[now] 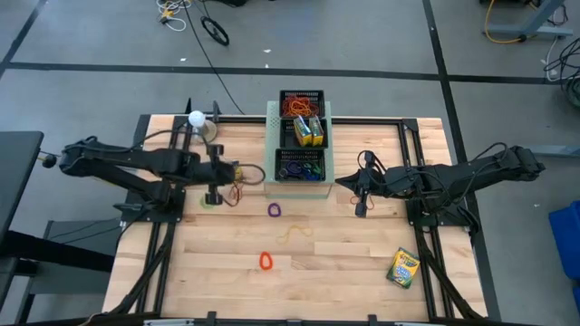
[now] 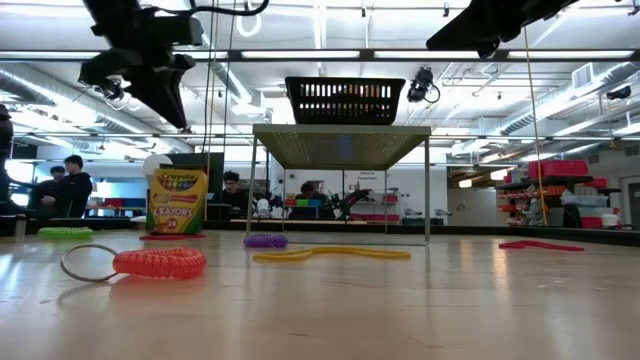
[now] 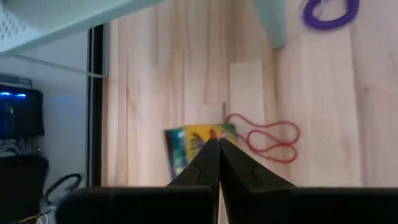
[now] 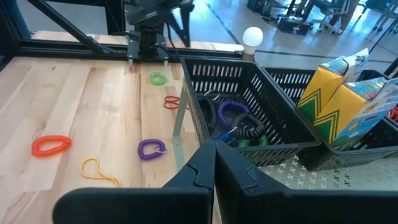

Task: Pick & Place Office Desk Supplies
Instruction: Put the top yellow crayon box into the middle black bin on the shelf

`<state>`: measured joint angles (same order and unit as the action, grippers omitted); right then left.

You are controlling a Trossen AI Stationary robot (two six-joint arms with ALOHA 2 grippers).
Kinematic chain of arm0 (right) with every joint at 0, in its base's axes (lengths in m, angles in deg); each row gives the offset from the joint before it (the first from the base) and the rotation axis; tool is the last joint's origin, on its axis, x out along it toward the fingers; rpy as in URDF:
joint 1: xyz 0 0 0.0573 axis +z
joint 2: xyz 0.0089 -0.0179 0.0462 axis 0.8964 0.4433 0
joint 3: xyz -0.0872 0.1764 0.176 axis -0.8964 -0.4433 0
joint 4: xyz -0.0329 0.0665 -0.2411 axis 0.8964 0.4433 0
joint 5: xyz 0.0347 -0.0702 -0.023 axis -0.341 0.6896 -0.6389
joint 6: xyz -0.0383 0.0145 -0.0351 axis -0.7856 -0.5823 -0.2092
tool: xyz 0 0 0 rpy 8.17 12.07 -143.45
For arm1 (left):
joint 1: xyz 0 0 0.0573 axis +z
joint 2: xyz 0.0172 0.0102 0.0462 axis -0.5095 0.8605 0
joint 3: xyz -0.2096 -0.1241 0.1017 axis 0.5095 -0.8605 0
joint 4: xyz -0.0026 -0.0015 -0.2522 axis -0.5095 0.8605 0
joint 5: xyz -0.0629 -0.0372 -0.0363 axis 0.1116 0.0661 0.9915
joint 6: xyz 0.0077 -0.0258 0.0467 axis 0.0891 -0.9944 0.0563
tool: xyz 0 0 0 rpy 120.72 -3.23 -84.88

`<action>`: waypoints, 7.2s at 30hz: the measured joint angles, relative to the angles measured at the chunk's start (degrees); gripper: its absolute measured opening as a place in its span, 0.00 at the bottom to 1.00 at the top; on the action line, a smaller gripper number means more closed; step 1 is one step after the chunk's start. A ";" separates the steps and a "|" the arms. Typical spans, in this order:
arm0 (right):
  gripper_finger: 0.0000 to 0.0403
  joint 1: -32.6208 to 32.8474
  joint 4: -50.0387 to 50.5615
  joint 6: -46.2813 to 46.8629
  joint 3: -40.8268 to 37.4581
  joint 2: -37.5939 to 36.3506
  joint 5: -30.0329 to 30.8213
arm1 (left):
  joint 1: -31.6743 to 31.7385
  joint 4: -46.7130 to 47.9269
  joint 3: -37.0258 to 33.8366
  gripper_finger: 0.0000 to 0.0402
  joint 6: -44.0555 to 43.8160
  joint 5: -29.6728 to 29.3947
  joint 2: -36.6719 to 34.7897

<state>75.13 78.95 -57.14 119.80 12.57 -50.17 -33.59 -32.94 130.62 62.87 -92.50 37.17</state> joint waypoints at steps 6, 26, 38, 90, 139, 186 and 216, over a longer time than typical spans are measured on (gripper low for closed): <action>0.02 0.00 0.03 0.00 0.00 0.02 0.00 | -1.19 0.52 0.00 0.09 -6.23 -1.50 2.34; 0.02 0.00 0.44 0.00 0.00 0.02 -0.02 | 22.77 -1.55 0.00 0.61 -0.51 17.52 5.87; 0.02 0.00 0.50 -0.03 0.00 0.02 -0.35 | 24.70 -0.91 -0.02 0.57 6.69 19.49 15.20; 0.02 0.02 0.92 0.39 0.00 0.02 -1.91 | -19.08 -4.12 14.97 0.25 37.82 10.84 32.84; 0.02 0.00 -8.46 3.16 -9.44 -0.03 -1.90 | -27.36 -6.37 14.97 0.16 -37.73 -1.97 15.48; 0.02 15.45 -13.47 17.52 -22.90 -1.51 10.90 | -17.02 11.20 34.29 0.77 -129.28 14.51 39.70; 0.02 20.16 -17.59 12.56 -24.76 -1.53 14.88 | -15.31 4.46 27.98 0.60 -133.29 16.26 43.04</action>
<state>95.29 61.36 -44.57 95.04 11.03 -35.29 -48.90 -28.47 158.60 -70.42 -76.24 80.22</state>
